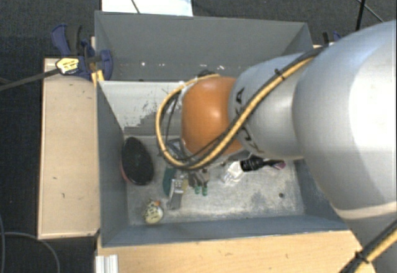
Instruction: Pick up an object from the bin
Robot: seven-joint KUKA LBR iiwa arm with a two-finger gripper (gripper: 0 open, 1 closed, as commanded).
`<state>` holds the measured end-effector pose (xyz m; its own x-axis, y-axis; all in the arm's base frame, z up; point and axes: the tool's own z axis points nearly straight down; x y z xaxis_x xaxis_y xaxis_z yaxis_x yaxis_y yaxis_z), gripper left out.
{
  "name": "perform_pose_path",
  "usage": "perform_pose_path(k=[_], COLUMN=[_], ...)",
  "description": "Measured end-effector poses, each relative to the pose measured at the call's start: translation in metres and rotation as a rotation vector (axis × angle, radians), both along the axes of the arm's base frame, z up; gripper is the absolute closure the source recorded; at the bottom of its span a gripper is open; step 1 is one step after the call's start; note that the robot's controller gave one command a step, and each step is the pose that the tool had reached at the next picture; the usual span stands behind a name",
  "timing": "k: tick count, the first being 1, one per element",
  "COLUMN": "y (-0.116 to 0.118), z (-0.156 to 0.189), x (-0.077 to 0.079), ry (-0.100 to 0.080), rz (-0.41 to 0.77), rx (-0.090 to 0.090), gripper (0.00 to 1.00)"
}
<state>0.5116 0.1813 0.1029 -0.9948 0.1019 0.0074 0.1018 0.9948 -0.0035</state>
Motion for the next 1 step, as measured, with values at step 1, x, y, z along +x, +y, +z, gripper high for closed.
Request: perform_pose_path(k=[1], y=[0.0014], z=[0.0045], x=[0.0030], ry=[-0.009], rz=[-0.005], rx=[0.004], gripper=[1.00])
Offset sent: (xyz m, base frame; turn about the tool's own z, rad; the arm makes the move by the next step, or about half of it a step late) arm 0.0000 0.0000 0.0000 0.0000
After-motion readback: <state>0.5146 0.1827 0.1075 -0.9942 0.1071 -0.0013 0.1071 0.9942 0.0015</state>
